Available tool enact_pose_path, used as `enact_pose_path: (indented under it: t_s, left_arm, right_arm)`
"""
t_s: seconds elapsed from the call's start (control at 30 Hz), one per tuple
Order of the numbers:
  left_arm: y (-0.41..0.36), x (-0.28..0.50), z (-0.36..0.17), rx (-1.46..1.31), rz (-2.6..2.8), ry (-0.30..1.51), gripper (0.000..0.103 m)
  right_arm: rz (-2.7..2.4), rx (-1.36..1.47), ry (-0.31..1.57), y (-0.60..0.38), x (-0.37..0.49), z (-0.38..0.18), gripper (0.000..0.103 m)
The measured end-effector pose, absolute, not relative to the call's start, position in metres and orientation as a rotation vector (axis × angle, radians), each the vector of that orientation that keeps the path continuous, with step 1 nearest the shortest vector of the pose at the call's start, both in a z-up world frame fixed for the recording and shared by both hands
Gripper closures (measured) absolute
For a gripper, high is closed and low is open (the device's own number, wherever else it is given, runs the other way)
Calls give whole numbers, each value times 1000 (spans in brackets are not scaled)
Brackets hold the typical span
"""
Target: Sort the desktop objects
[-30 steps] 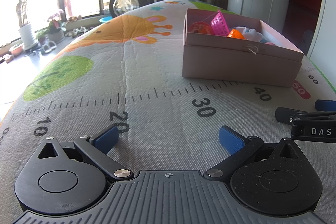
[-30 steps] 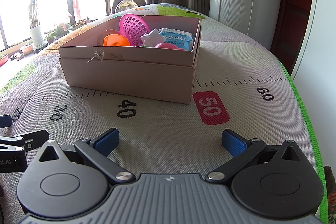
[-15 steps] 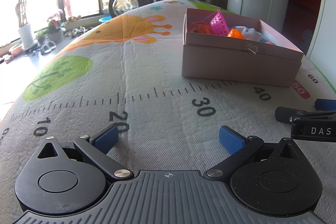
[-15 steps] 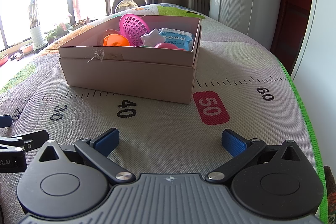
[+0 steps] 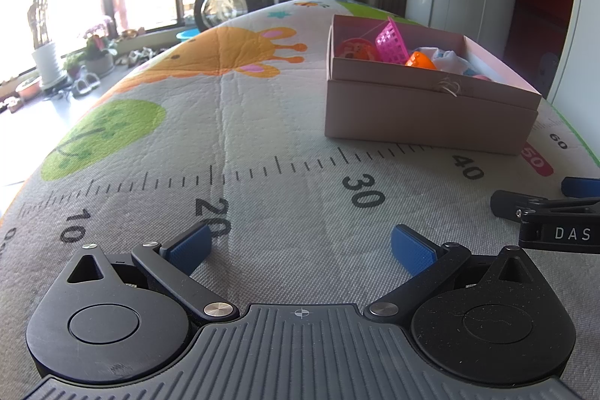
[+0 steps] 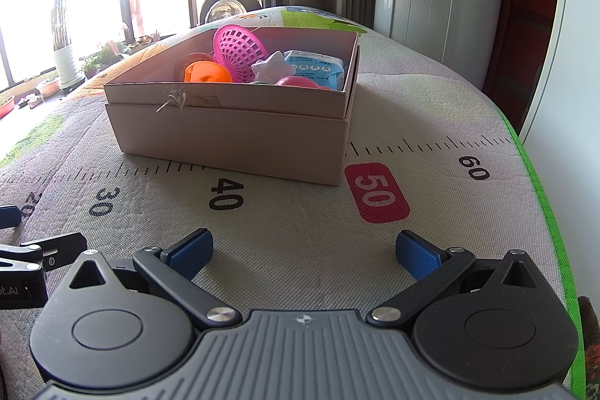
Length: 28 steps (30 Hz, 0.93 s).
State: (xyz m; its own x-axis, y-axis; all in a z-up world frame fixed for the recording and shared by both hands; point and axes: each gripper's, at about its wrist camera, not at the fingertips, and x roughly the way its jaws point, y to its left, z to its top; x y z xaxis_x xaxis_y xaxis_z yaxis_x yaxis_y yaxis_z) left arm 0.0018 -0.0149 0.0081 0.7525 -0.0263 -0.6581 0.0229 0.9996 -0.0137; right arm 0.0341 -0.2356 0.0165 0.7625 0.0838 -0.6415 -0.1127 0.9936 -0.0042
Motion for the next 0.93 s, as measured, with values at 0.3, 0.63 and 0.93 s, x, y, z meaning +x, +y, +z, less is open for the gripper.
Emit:
enact_pose_path:
  t_s: [0.3,0.63,0.93]
  left_arm:
    - [-15,2,8,0,-25,719,0]
    - [-16,1,7,1,-24,724,0]
    - [-15,1,9,5,-23,730,0]
  right_arm:
    - [107,-43,695,-235,34,16,0]
    - [107,-43,695,-236,34,16,0]
    - [107,-43,695,-236,34,16,0]
